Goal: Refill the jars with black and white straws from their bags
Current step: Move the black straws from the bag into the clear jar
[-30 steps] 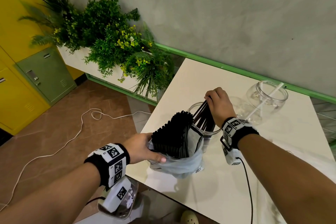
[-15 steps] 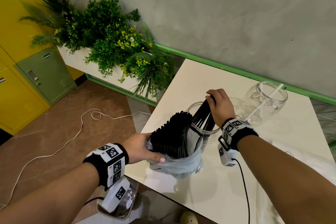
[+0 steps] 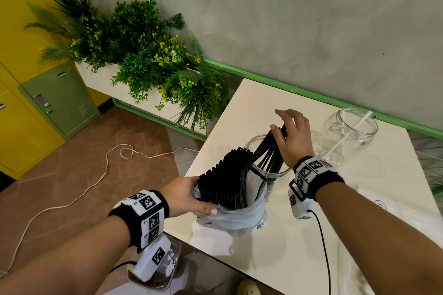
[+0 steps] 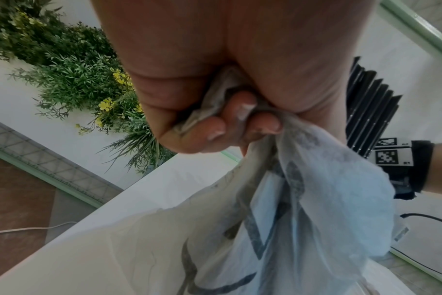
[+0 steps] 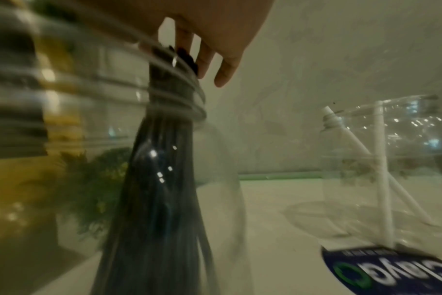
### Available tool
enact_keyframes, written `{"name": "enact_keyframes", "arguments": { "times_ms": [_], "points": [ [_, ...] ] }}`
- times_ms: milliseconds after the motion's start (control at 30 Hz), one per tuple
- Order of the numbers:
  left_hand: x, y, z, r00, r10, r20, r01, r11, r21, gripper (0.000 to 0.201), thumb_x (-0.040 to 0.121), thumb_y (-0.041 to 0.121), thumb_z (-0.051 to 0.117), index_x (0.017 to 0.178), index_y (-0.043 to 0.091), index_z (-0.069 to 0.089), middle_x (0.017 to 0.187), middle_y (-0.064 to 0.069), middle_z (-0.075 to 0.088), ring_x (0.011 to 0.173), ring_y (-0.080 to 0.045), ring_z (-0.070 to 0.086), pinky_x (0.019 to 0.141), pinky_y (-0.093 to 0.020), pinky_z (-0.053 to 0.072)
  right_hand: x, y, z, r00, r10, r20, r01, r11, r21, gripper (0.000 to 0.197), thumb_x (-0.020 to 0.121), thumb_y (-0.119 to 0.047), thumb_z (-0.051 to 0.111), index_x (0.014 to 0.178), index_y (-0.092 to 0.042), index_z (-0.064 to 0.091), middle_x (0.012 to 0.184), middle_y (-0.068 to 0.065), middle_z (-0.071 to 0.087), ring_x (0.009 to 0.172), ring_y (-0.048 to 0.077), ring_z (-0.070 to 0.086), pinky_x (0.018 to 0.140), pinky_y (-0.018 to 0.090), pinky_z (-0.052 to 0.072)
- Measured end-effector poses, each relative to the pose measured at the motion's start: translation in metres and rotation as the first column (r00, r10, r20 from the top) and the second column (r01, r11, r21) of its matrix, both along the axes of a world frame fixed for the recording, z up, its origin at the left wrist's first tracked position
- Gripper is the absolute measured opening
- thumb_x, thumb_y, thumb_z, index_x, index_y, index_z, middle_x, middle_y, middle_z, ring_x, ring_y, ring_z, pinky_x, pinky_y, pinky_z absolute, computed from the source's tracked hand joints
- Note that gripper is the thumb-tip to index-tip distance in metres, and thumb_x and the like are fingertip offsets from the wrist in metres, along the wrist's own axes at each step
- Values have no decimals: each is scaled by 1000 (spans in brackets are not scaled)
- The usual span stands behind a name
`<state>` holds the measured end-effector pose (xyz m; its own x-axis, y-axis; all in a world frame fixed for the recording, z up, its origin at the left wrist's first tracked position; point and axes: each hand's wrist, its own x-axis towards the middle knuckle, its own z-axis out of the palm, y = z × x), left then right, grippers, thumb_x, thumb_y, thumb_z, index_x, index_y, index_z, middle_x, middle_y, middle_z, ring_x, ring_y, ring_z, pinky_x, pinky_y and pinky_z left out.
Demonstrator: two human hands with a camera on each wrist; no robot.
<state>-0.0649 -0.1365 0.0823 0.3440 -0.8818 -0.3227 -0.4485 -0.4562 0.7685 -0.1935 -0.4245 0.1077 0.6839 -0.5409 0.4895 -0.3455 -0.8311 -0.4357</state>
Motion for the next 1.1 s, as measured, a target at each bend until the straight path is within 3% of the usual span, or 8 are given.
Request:
{"name": "enact_keyframes", "arguments": {
  "times_ms": [100,200,333,500,700,833,967,1100],
  "points": [
    [1,0,-1,1000,0,-6,0,1000,-5,77,51,68,77,116,30,61,108,18,67,104,-3,60,95,-30,48,-9,23,20,990,45,133,-47,999,13,44,94,-43,42,124,-16,58,122,6,54,116,23,42,102,41,37],
    [0,0,-1,1000,1,5,-1,1000,-25,68,57,57,82,116,29,61,106,19,65,105,-5,60,92,-24,46,-30,62,26,966,191,172,-230,942,245,50,90,-51,48,127,-17,53,118,1,53,109,12,51,93,34,45],
    [-3,4,2,1000,19,12,-18,999,-48,71,46,71,73,106,38,57,100,25,62,103,-2,58,82,-13,42,-59,109,3,935,353,33,-311,770,557,98,66,-75,63,144,-42,14,146,-6,30,126,3,40,101,20,37],
    [0,13,-10,998,38,51,-35,997,-69,74,33,87,65,90,41,58,99,14,69,96,-5,63,86,-27,50,-59,133,-16,905,401,-143,-246,767,593,130,54,-65,80,139,-52,-17,157,-11,7,141,13,22,114,37,29],
    [-2,21,-24,967,52,250,-52,999,-8,76,59,80,38,79,12,66,71,-7,63,68,-22,59,62,-34,44,-42,150,-28,883,365,-294,-208,868,452,134,52,-64,81,152,-24,1,148,-3,31,129,22,27,112,36,22],
    [-17,19,-4,952,172,253,-141,980,-138,50,86,45,61,51,20,36,43,5,30,40,-6,35,45,-21,26,-42,158,-17,918,370,-139,-277,853,442,115,56,-52,85,147,-25,21,135,-10,35,125,8,31,109,24,24],
    [-14,17,-7,965,242,100,-203,933,-297,55,78,70,48,59,19,48,53,-1,46,50,-12,38,53,-31,31,-48,156,-6,953,302,-24,-272,887,373,108,56,-51,84,143,-22,29,130,-16,30,123,0,33,108,10,23],
    [-11,11,-12,976,184,120,-168,976,-137,20,89,32,62,82,14,60,75,-5,65,73,-23,61,61,-24,43,-49,151,-14,951,291,-99,-236,898,371,95,56,-56,80,136,-23,42,126,-8,41,119,11,41,109,31,34]
  ]
}}
